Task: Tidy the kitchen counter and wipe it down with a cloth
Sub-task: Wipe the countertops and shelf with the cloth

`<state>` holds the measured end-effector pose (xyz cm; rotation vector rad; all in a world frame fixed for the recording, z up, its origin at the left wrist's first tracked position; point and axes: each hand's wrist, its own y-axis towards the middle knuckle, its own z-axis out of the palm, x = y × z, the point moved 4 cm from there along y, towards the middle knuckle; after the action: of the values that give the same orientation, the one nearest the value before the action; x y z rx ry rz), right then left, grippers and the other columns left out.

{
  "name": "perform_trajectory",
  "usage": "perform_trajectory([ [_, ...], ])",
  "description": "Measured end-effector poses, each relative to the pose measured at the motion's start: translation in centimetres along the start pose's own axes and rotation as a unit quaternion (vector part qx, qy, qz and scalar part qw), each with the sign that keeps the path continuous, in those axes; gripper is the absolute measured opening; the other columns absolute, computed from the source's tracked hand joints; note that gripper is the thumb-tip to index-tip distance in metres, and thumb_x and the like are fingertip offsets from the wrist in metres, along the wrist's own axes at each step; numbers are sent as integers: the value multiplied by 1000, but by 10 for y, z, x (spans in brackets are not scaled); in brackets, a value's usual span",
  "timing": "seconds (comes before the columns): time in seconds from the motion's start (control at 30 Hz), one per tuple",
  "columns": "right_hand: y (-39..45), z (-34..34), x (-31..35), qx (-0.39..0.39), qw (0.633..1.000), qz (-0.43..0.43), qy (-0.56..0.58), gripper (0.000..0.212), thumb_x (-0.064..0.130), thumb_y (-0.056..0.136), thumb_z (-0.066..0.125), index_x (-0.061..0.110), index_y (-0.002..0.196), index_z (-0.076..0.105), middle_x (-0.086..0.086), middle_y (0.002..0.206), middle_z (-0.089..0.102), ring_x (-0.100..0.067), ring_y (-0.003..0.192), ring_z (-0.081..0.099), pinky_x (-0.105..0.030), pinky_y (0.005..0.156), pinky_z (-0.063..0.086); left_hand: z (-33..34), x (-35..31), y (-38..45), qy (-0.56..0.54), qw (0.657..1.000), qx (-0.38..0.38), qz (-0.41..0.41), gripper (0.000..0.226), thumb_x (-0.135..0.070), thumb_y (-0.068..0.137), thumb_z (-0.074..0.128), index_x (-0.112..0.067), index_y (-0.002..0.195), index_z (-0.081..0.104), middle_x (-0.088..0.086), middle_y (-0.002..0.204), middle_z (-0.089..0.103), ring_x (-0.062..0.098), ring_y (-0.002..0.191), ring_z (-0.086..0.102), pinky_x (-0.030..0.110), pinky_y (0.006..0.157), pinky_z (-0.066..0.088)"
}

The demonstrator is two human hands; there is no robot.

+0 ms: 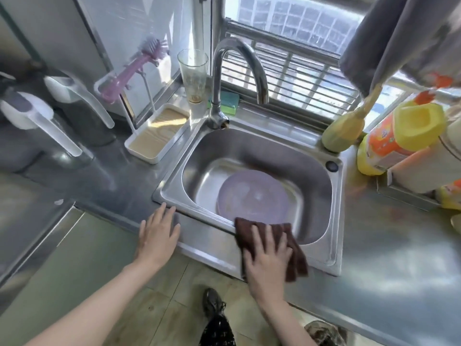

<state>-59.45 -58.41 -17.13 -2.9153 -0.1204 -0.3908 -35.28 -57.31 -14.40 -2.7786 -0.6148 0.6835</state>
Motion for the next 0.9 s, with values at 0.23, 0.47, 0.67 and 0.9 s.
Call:
perform_trajectory([
  [0.23,32,22,103,63,947,-306,-80,55,53,83,39,38,135,41,5,145,44,-35,131,43,-49,102,39,-17,50,3,11,995,-27,-95,59,-29,89,52,-9,140,31,16,154,19,31,140,25,47,112,23],
  [0.47,59,34,132,74,883,-452,-97,53,57,88,34,39,139,34,11,148,36,-22,141,24,-41,110,23,-20,90,15,4,989,-12,-149,83,-52,85,49,-16,146,7,6,158,-4,23,146,3,50,115,10],
  [0.67,133,39,202,104,935,-338,29,59,53,88,18,34,144,25,0,158,13,-28,145,7,-40,119,8,-21,99,14,-19,985,-63,-159,80,-55,85,43,-19,147,7,1,156,-8,22,146,0,52,116,7],
  [0.9,134,35,220,76,948,-307,-10,57,46,87,21,29,139,39,-1,155,24,-33,144,14,-44,116,16,-46,124,7,-59,970,-76,-225,70,-50,90,38,-20,146,9,1,158,-5,20,146,1,49,116,8],
])
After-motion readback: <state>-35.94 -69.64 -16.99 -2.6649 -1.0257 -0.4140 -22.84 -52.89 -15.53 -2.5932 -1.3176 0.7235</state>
